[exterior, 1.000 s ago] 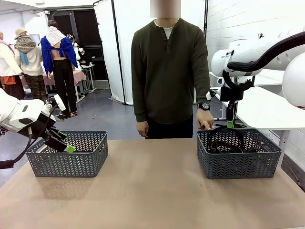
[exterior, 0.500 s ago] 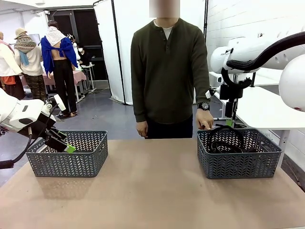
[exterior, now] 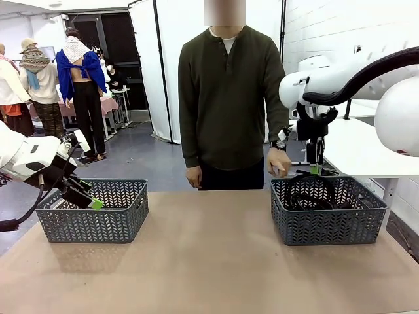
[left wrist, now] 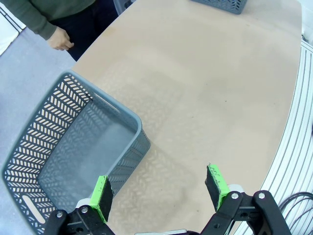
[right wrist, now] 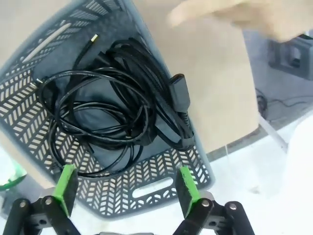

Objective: Organize the cables according to human instructions.
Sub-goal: Pick up a bundle of cables and place it in the basket indicated by the human.

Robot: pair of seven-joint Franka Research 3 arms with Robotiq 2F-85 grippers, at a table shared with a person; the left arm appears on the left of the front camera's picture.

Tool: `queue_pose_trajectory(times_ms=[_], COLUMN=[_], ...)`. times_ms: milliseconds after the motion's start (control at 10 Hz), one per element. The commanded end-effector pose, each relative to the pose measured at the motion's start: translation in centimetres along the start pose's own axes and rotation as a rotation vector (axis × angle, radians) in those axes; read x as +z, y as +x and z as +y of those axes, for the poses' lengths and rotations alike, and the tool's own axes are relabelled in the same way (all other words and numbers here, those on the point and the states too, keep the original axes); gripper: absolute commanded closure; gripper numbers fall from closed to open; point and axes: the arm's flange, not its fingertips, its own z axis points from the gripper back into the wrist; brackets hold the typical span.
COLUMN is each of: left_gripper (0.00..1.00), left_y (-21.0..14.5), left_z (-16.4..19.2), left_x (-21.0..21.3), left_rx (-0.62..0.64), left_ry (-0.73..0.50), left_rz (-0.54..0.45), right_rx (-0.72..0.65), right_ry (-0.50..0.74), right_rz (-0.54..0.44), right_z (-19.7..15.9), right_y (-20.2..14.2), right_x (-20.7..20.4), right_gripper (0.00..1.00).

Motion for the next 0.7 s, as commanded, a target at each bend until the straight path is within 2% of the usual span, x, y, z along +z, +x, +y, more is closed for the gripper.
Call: queue_pose_trajectory(times_ms=[0, 600], left_gripper=[0.0, 0.0], left_y=[-0.16, -0.16], left_z=[0.27, 0.27], left_x=[-0.13, -0.13], left_rx=[0.004, 0.004], left_ry=[-0.004, -0.004], left_rz=[-0.006, -0.006], right_rx=[0.008, 0.008], right_ry=[0.042, 0.042], right_rz=[-0.05, -0.05], right_z=[-0.09, -0.09], right_y=[-0.85, -0.85], right_x=[0.36, 0.36], right_gripper=[0.0, 0.0])
